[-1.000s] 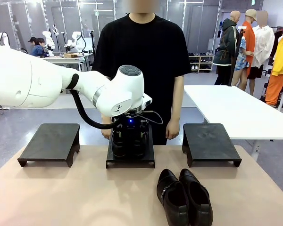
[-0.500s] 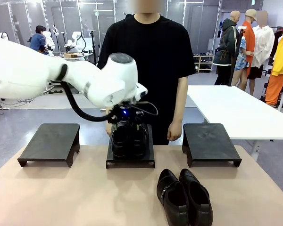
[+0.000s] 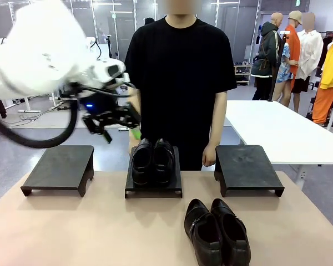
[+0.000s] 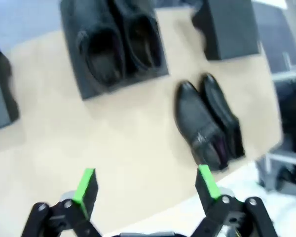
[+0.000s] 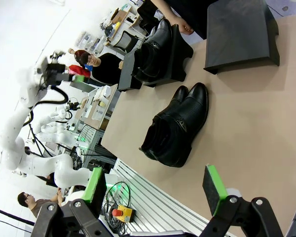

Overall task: Place the shoes on the stand as instructed by the person.
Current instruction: Pick up another pair of Shoes and place it on the Shoes Stand indicated by the person.

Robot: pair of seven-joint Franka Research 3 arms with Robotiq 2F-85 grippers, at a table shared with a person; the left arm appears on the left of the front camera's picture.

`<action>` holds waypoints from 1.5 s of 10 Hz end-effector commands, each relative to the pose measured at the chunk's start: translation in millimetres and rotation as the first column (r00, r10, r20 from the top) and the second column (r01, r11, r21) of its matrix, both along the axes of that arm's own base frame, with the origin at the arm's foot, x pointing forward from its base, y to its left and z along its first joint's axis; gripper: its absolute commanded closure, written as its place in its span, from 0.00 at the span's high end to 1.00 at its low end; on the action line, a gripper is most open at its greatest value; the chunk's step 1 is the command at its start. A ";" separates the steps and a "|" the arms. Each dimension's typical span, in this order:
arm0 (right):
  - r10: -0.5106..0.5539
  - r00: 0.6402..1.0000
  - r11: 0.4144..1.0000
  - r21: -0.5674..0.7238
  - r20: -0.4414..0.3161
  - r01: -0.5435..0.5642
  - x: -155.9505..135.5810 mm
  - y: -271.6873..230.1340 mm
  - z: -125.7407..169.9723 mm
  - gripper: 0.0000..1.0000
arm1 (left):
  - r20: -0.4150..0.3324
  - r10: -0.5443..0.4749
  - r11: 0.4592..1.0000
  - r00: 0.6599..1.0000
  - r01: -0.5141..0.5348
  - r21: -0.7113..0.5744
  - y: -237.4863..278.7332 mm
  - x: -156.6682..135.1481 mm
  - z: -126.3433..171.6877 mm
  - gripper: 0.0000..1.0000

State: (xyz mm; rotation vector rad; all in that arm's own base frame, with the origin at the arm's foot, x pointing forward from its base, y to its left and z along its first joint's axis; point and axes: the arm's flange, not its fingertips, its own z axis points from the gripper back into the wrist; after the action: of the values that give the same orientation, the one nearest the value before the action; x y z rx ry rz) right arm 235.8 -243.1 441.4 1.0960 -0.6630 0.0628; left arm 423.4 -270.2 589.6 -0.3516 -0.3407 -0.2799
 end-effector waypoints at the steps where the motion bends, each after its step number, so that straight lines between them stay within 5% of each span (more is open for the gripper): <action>1: 0.002 1.000 1.000 0.006 0.029 -0.003 -0.2 -0.5 0.7 1.00 | -0.060 -0.055 0.995 0.997 0.050 -0.082 75.4 -36.9 -2.4 1.00; 5: 0.002 1.000 1.000 0.006 0.029 -0.003 -0.2 -0.5 0.7 1.00 | -0.076 -0.080 0.928 0.994 0.046 -0.369 209.2 -103.5 -40.2 1.00; 7: 0.002 1.000 1.000 0.006 0.029 -0.003 -0.2 -0.5 0.7 1.00 | -0.030 -0.038 0.860 0.999 0.018 -0.509 267.6 -139.7 -92.1 1.00; 11: 0.002 1.000 1.000 0.006 0.029 -0.003 -0.2 -0.5 0.7 1.00 | -0.083 0.117 0.637 0.990 -0.139 -0.758 342.6 -193.9 -168.7 1.00; 13: 0.002 1.000 1.000 0.006 0.029 -0.003 -0.2 -0.5 0.7 1.00 | -0.079 0.165 0.488 0.983 -0.151 -0.860 371.1 -217.8 -214.3 1.00; 15: 0.002 1.000 1.000 0.006 0.029 -0.003 -0.2 -0.5 0.7 1.00 | -0.086 0.195 0.396 0.977 -0.158 -0.905 377.9 -234.8 -270.1 1.00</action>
State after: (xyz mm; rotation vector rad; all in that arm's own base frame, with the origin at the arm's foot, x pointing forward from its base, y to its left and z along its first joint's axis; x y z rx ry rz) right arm 235.7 -243.6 440.9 1.0970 -0.6627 0.0599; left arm 242.1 192.9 394.0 -1.3630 -0.5276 0.1856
